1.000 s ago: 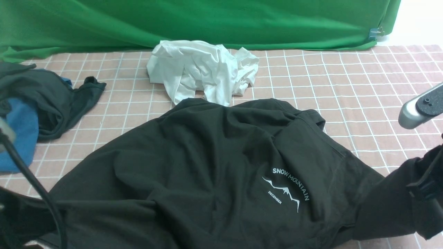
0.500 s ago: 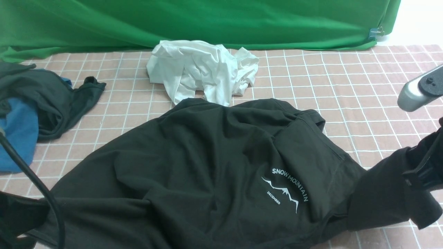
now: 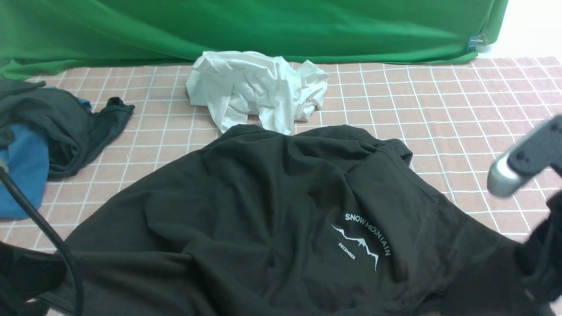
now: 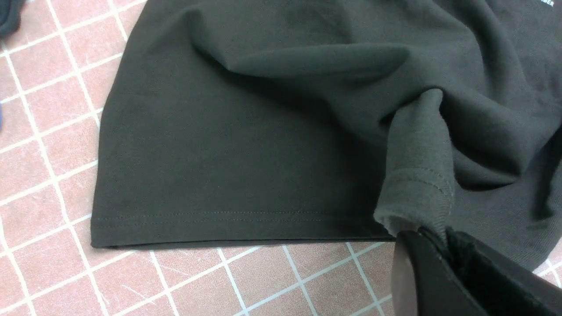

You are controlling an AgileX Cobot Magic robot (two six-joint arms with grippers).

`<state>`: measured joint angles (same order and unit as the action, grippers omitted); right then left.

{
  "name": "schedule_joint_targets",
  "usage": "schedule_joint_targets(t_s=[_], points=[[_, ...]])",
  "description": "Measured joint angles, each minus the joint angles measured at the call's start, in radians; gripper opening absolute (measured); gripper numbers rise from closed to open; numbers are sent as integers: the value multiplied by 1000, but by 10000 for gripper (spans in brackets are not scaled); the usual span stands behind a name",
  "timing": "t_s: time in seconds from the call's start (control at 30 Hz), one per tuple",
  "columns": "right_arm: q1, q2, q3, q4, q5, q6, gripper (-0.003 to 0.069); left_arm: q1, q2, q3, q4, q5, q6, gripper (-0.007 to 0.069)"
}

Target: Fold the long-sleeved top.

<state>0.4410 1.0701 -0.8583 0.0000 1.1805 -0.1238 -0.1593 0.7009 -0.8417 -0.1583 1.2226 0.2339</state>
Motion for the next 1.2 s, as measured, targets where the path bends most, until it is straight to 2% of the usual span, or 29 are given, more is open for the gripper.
schedule_joint_targets(t_s=[0.27, 0.37, 0.47, 0.5, 0.53, 0.57, 0.6, 0.63, 0.73, 0.93, 1.1, 1.2], points=[[0, -1, 168, 0, 15, 3, 43, 0, 0, 0, 8, 0, 0, 35], [0, -1, 221, 0, 30, 3, 78, 0, 0, 0, 38, 0, 0, 35], [0, -1, 221, -23, 39, 4, 184, 0, 0, 0, 49, 0, 0, 35], [0, -1, 214, -44, 42, 9, 244, 0, 0, 0, 51, 0, 0, 35], [0, -1, 192, -78, 43, 32, 337, 0, 0, 0, 54, 0, 0, 35], [0, -1, 189, -82, 43, 36, 349, 0, 0, 0, 54, 0, 0, 35], [0, -1, 159, -107, 40, 63, 435, 0, 0, 0, 54, 0, 0, 35], [0, -1, 136, -117, 28, 88, 486, 0, 0, 0, 54, 0, 0, 35], [0, 1, 86, -131, -93, 156, 560, 0, 0, 0, 54, 0, 0, 35], [-15, 172, 70, -139, -346, 186, 561, 0, 0, 0, 54, 0, 0, 35], [-110, 355, 58, -130, -473, 179, 561, 0, 0, 0, 54, 0, 0, 35], [-178, 441, 28, -82, -507, 124, 561, 0, 0, 0, 53, 0, 0, 35]])
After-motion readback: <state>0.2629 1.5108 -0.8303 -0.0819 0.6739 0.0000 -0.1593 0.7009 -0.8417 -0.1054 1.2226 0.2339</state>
